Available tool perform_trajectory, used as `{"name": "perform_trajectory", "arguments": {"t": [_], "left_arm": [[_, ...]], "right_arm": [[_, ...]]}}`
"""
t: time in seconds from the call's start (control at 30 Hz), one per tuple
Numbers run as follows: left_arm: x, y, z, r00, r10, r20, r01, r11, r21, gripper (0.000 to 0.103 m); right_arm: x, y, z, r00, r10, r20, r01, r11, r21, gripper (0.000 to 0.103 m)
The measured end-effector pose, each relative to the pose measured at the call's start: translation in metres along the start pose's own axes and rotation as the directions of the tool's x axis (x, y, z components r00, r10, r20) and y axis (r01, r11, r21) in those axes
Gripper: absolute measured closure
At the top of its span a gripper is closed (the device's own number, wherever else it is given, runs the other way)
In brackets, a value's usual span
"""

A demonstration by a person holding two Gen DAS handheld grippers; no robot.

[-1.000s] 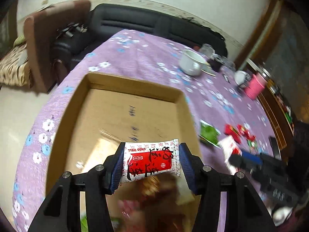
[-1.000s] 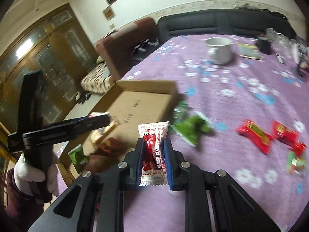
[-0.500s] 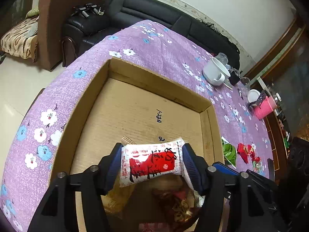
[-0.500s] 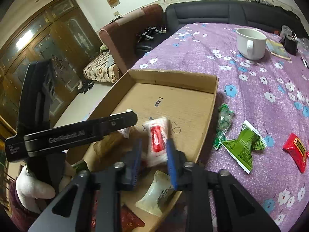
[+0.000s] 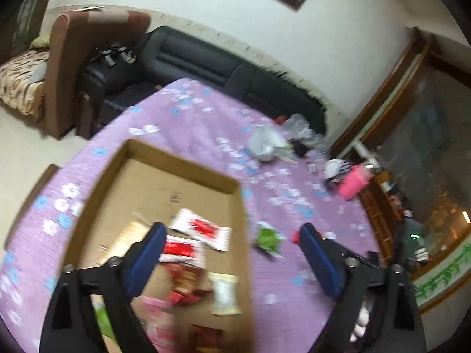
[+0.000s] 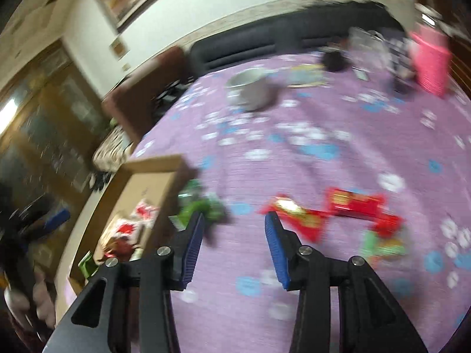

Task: Organize snacks
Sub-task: 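Grasp the green snack bag with the left gripper while the right grasps a dark red packet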

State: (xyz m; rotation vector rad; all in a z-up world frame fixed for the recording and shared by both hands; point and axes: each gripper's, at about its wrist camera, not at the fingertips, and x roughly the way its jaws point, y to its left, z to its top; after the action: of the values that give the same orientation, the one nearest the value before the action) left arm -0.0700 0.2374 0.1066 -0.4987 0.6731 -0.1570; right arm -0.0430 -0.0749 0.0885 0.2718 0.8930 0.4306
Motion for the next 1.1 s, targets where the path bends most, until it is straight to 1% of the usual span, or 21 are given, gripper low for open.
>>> {"name": "perform_trajectory", "arguments": {"t": [0.07, 0.1, 0.13, 0.23, 0.3, 0.4, 0.43, 0.47, 0.5, 0.57, 0.63, 0.67, 0.7, 0.8, 0.87, 0.9, 0.93, 1.0, 1.1], "left_arm": [[0.004, -0.013, -0.014, 0.998, -0.057, -0.012, 0.057, 0.998, -0.013, 0.006], [0.011, -0.021, -0.027, 0.995, -0.089, -0.046, 0.088, 0.996, -0.023, 0.006], [0.017, -0.026, -0.036, 0.992, -0.104, -0.077, 0.102, 0.994, -0.025, 0.006], [0.039, -0.045, -0.064, 0.973, -0.149, -0.176, 0.15, 0.989, -0.009, 0.006], [0.053, -0.057, -0.083, 0.958, -0.16, -0.239, 0.167, 0.986, 0.009, 0.006], [0.068, -0.071, -0.105, 0.942, -0.16, -0.296, 0.179, 0.983, 0.041, 0.006], [0.071, -0.076, -0.11, 0.94, -0.149, -0.308, 0.174, 0.983, 0.056, 0.006], [0.07, -0.082, -0.114, 0.949, -0.116, -0.294, 0.151, 0.984, 0.096, 0.006], [0.07, -0.088, -0.119, 0.954, -0.083, -0.289, 0.13, 0.98, 0.148, 0.006], [0.071, -0.096, -0.124, 0.947, -0.081, -0.309, 0.141, 0.974, 0.176, 0.006], [0.069, -0.103, -0.129, 0.951, -0.059, -0.303, 0.13, 0.967, 0.22, 0.006], [0.068, -0.105, -0.13, 0.95, -0.06, -0.306, 0.135, 0.964, 0.231, 0.006], [0.066, -0.104, -0.132, 0.949, -0.063, -0.309, 0.14, 0.963, 0.232, 0.006], [0.062, -0.1, -0.131, 0.946, -0.073, -0.317, 0.148, 0.965, 0.219, 0.006], [0.057, -0.095, -0.128, 0.949, -0.069, -0.307, 0.138, 0.968, 0.209, 0.006], [0.056, -0.092, -0.126, 0.951, -0.067, -0.303, 0.133, 0.97, 0.203, 0.006], [0.054, -0.09, -0.125, 0.952, -0.066, -0.3, 0.13, 0.971, 0.199, 0.006], [0.053, -0.086, -0.119, 0.956, -0.059, -0.288, 0.118, 0.974, 0.192, 0.006], [0.054, -0.084, -0.107, 0.963, -0.032, -0.268, 0.091, 0.974, 0.209, 0.006]], "right_arm": [[-0.011, -0.025, -0.002, 1.0, -0.008, 0.011, 0.007, 0.998, 0.06, 0.061], [-0.015, -0.035, -0.004, 1.0, -0.017, 0.015, 0.016, 0.997, 0.073, 0.061], [-0.018, -0.042, -0.006, 0.999, -0.028, 0.018, 0.027, 0.996, 0.081, 0.061], [-0.024, -0.06, -0.012, 0.999, -0.046, 0.017, 0.044, 0.994, 0.098, 0.061], [-0.026, -0.069, -0.014, 0.999, -0.051, 0.019, 0.049, 0.994, 0.103, 0.061], [-0.024, -0.069, -0.016, 0.999, -0.038, 0.015, 0.037, 0.995, 0.094, 0.061], [-0.021, -0.066, -0.015, 0.999, -0.036, 0.01, 0.035, 0.996, 0.079, 0.061], [-0.018, -0.061, -0.014, 0.999, -0.036, 0.002, 0.035, 0.998, 0.056, 0.061], [-0.01, -0.054, -0.011, 0.999, -0.04, -0.011, 0.04, 0.999, 0.017, 0.061], [0.004, -0.038, -0.007, 0.997, -0.06, -0.038, 0.057, 0.995, -0.076, 0.06], [0.022, -0.021, -0.002, 0.994, -0.093, -0.054, 0.083, 0.983, -0.166, 0.059], [0.029, -0.015, 0.0, 0.993, -0.106, -0.059, 0.092, 0.976, -0.198, 0.054], [0.04, -0.008, 0.003, 0.99, -0.125, -0.065, 0.106, 0.965, -0.24, 0.05], [0.064, 0.003, 0.008, 0.982, -0.167, -0.083, 0.133, 0.941, -0.312, 0.049], [0.077, 0.004, 0.009, 0.975, -0.194, -0.107, 0.149, 0.931, -0.332, 0.049], [0.081, 0.002, 0.008, 0.975, -0.191, -0.118, 0.143, 0.933, -0.329, 0.049], [0.083, 0.001, 0.007, 0.975, -0.187, -0.118, 0.14, 0.936, -0.324, 0.05], [0.079, 0.0, 0.003, 0.973, -0.208, -0.099, 0.167, 0.932, -0.321, 0.076], [0.068, -0.004, -0.004, 0.977, -0.179, -0.116, 0.142, 0.952, -0.272, 0.076]]}}
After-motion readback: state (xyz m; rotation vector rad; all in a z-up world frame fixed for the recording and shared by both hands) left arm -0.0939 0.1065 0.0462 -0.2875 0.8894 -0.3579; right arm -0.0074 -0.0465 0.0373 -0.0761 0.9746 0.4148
